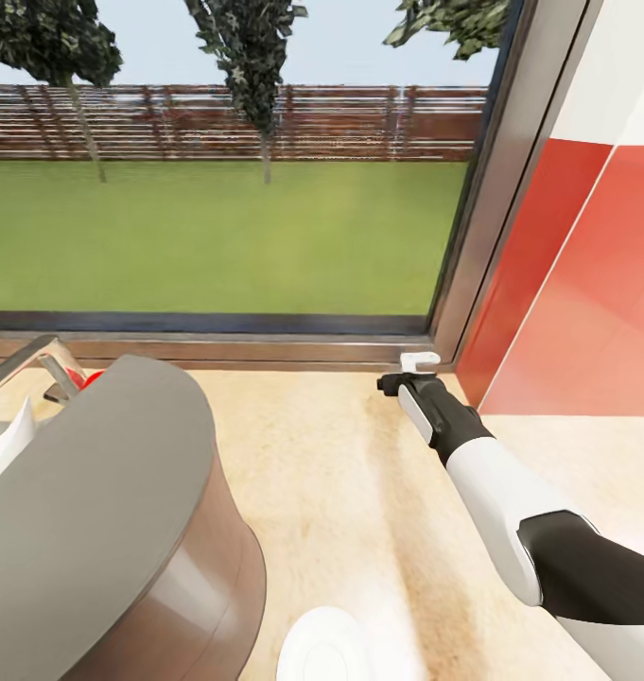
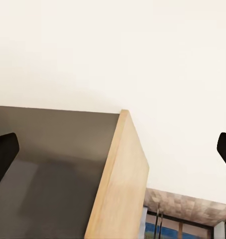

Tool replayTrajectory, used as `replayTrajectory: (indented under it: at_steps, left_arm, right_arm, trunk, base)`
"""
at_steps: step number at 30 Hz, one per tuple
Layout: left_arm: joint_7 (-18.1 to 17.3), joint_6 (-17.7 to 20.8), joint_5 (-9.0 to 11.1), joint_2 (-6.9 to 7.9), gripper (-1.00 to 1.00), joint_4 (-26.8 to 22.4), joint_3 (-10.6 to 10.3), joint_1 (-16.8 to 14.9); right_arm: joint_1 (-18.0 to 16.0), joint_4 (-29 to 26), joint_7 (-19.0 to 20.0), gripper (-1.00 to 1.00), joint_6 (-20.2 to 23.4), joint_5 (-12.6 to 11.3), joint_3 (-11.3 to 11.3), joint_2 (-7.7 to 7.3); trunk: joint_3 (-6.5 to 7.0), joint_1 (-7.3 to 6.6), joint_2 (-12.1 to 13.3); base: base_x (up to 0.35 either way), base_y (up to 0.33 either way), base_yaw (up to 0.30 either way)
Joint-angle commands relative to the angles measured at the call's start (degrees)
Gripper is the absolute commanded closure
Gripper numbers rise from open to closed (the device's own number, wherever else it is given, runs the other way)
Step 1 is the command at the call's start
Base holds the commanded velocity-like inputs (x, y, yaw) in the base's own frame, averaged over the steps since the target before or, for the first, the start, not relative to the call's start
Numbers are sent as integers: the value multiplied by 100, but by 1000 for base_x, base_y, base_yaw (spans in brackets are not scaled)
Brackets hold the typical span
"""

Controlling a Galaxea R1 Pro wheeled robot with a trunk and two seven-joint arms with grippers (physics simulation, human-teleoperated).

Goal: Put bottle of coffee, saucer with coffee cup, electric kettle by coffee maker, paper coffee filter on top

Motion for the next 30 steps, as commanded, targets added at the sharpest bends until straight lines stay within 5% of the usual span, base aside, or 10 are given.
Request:
replayTrajectory:
  at_steps: [1, 30]
  left_arm:
    - [13, 20, -61, -1, -100, -3, 48, -1]
    - [13, 29, -61, 17, -100, -1, 57, 367]
  right_arm:
    - [-4, -8, -52, -100, 22, -60, 35, -4]
    - [-4, -61, -48, -100, 16, -53, 35, -13]
  trunk:
    - [-18, 3, -10]
    - [-272, 3, -10]
  base:
    - [0, 0, 0]
    - [0, 0, 0]
